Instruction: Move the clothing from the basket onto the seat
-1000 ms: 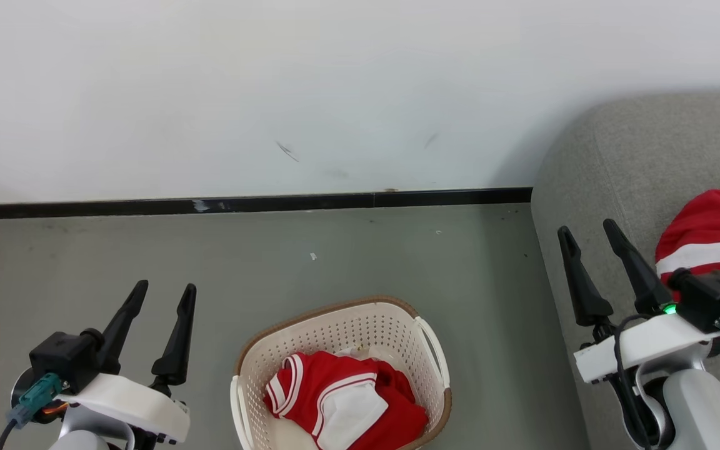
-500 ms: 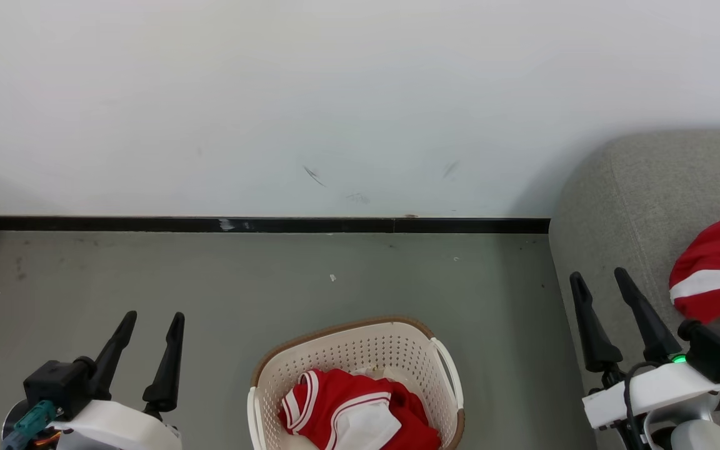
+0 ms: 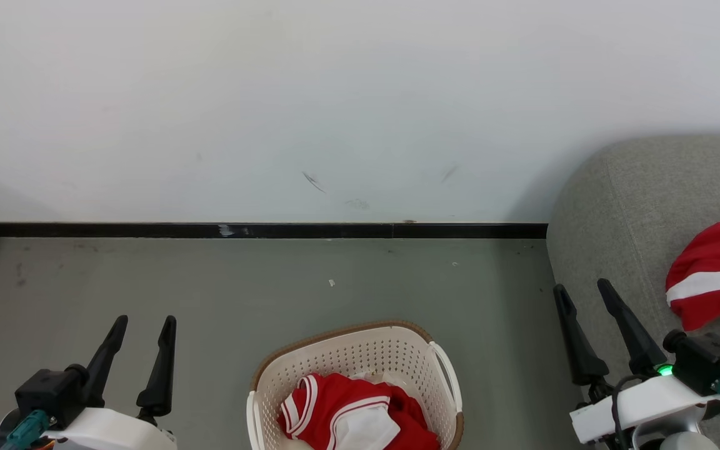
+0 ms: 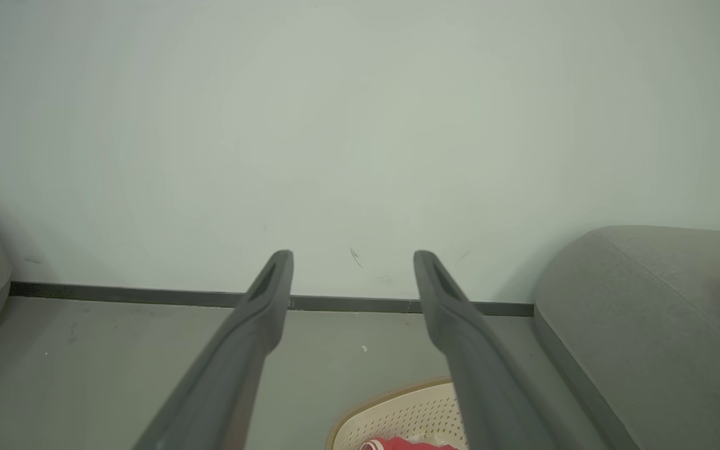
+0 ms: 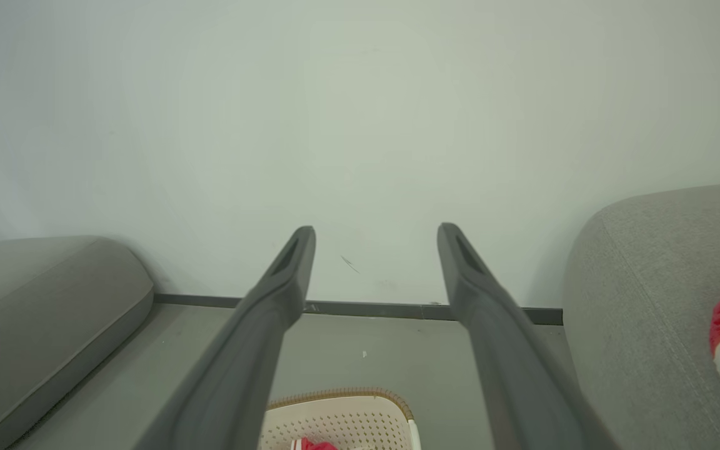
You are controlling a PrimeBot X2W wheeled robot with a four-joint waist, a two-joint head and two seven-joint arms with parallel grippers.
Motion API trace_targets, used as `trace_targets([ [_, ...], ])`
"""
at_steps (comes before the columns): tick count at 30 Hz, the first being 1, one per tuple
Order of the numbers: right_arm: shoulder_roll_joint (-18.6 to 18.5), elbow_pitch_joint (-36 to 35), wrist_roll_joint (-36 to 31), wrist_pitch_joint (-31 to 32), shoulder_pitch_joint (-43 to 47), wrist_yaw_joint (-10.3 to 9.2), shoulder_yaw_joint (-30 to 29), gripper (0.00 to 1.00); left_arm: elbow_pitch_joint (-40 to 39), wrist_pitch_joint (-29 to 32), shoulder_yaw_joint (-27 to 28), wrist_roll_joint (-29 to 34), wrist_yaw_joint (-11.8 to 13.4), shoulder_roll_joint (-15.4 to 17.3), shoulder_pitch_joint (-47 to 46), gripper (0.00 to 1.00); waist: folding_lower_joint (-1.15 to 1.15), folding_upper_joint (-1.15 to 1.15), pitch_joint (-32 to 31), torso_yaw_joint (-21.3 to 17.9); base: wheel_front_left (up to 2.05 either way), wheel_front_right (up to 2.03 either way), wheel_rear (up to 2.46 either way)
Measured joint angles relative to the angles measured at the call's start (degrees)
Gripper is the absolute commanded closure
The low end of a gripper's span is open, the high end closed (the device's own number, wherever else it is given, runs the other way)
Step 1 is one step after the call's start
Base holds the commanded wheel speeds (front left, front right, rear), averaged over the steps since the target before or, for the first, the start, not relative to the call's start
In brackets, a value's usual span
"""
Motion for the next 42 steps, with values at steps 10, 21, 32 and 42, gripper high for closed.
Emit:
trace_targets([
  [10,0.11,-1.11,0.0,0.0,0.87,0.0,0.56,0.0,-0.45,0.0,1.52,0.94,-0.31,-0.6,0.98,0.0,0.0,0.0,0.32,-0.23,0.0,0.0,0.0],
  [21,0.2,-1.93,-0.43,0.0,0.94,0.0,0.86,0.0,-0.45,-0.01,1.82,1.98,-1.32,-1.51,1.7,0.0,0.0,0.0,1.32,-0.78,0.0,0.0,0.0],
  [32,0.04,-3.08,-1.11,0.0,-0.09,0.0,1.51,0.0,0.68,-0.02,0.25,2.0,-3.34,-1.72,2.37,0.0,0.0,0.0,3.02,-1.53,0.0,0.0,0.0],
  [42,-0.31,-3.44,-1.11,0.0,-1.8,0.0,0.99,0.0,0.76,-0.05,-0.08,2.0,-4.85,-1.78,2.16,0.0,0.0,0.0,5.48,-2.27,0.0,0.0,0.0],
])
